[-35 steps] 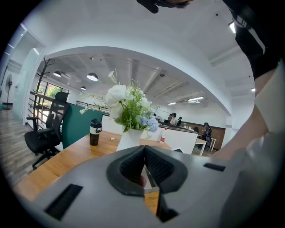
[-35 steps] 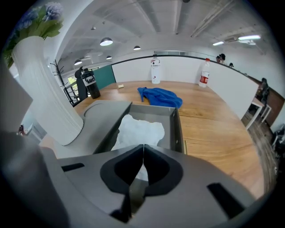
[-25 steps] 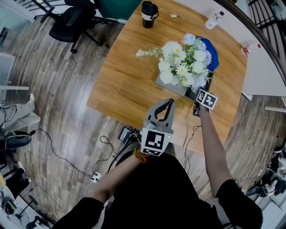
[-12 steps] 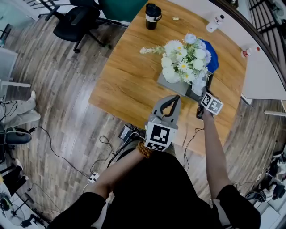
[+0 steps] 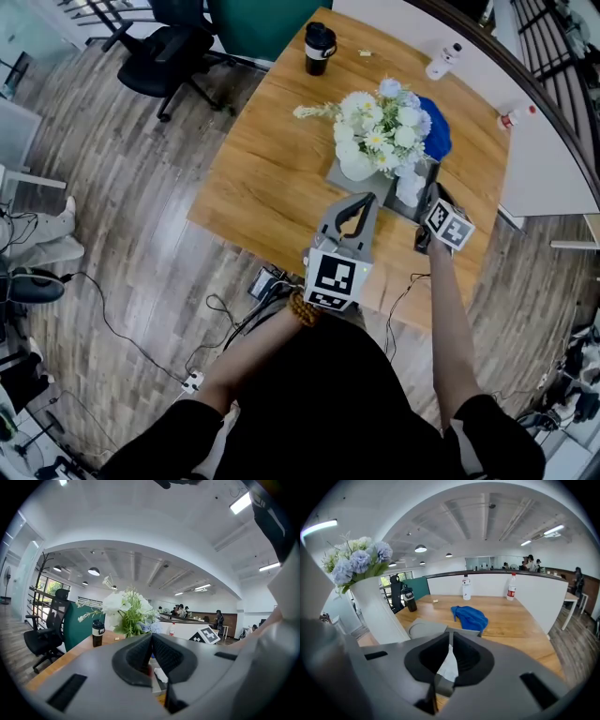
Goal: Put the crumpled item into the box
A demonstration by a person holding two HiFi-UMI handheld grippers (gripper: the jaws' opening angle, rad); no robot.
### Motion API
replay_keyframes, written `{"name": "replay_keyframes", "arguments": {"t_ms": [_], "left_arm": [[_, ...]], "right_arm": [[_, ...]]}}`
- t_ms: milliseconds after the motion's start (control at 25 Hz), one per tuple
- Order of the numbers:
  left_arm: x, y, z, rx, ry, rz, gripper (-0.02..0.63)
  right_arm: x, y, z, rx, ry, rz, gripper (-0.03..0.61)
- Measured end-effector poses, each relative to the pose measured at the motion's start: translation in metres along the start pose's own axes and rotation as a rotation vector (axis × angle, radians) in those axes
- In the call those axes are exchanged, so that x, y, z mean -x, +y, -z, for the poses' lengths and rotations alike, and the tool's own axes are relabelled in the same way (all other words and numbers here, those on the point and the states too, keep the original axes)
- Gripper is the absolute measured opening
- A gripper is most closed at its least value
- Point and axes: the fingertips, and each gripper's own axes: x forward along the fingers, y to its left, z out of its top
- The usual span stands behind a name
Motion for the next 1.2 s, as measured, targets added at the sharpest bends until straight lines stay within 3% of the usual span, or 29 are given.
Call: {"name": "replay_keyframes", "arguments": {"t_ms": [440,640,920,1200], "left_arm": [[-0.014,-0.037,-0.030,-0.019,-0.038,0.014,0.023],[-0.018,-0.063,-0.048,0.000,-0.054,-0.019,0.023],[-0.019,-0.083,-0.069,-0.089,-0.105,-0.072,0.023],[-0.020,-0.123,-0.097,-0.157,-0.170,-0.018,0.023]], "right_arm": [[0.065,0.012,-0.061,0.126,-0.172,-0.056,0.032],[0.117,0.016,-0.093,0.225,-0.281,-0.093,0.031],[0.175,0.037,-0.117,0.335,-0.457,-0.136,0.031],[0.234,0.035,-0.132,0.343,-0.589,-0.092,0.026]]}}
